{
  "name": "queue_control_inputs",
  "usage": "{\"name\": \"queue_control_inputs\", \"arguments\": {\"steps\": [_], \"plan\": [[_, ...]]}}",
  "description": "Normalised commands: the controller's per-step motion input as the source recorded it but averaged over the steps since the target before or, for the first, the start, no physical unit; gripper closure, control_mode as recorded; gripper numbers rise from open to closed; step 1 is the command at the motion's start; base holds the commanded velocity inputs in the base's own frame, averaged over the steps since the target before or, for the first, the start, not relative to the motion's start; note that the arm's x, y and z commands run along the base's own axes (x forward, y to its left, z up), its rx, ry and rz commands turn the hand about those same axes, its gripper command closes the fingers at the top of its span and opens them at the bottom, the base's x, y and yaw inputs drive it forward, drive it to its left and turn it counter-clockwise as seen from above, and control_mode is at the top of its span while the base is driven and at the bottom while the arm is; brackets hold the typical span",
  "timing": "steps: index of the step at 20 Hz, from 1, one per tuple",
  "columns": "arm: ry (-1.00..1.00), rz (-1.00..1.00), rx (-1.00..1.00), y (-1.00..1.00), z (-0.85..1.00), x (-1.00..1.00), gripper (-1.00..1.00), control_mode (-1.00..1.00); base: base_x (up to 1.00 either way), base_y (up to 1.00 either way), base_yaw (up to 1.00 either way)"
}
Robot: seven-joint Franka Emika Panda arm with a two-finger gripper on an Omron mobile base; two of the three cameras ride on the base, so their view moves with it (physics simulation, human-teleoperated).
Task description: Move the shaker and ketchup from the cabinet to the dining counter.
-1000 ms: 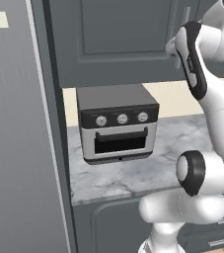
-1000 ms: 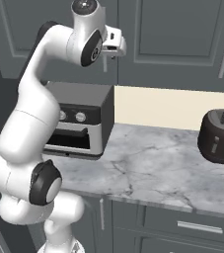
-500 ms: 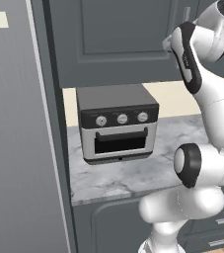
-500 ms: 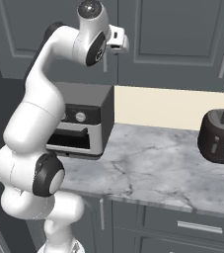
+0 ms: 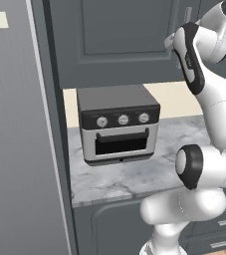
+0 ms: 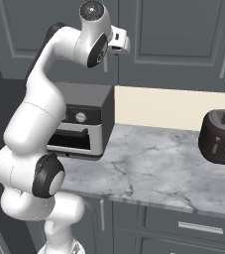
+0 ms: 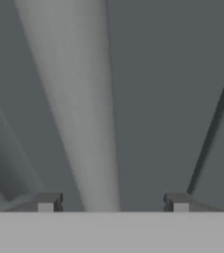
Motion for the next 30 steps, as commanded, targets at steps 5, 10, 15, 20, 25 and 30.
{"name": "queue_control_inputs", "arguments": {"steps": [5, 10, 15, 20, 25, 30], "plan": [[-0.03, 0.0, 0.01, 0.21, -0.19, 0.41, 1.0, -1.0, 0.0, 0.0, 0.0], [-0.11, -0.01, 0.01, 0.29, -0.19, 0.36, 1.0, -1.0, 0.0, 0.0, 0.0], [-0.11, -0.09, 0.05, 0.36, -0.15, 0.1, 1.0, -1.0, 0.0, 0.0, 0.0], [-0.01, -0.05, 0.11, 0.38, -0.04, 0.03, 1.0, -1.0, 0.0, 0.0, 0.0], [0.01, 0.0, 0.16, 0.25, 0.0, -0.29, 1.0, -1.0, 0.0, 0.0, 0.0], [0.02, 0.0, 0.08, 0.2, 0.0, -0.75, 1.0, -1.0, 0.0, 0.0, 0.0]]}}
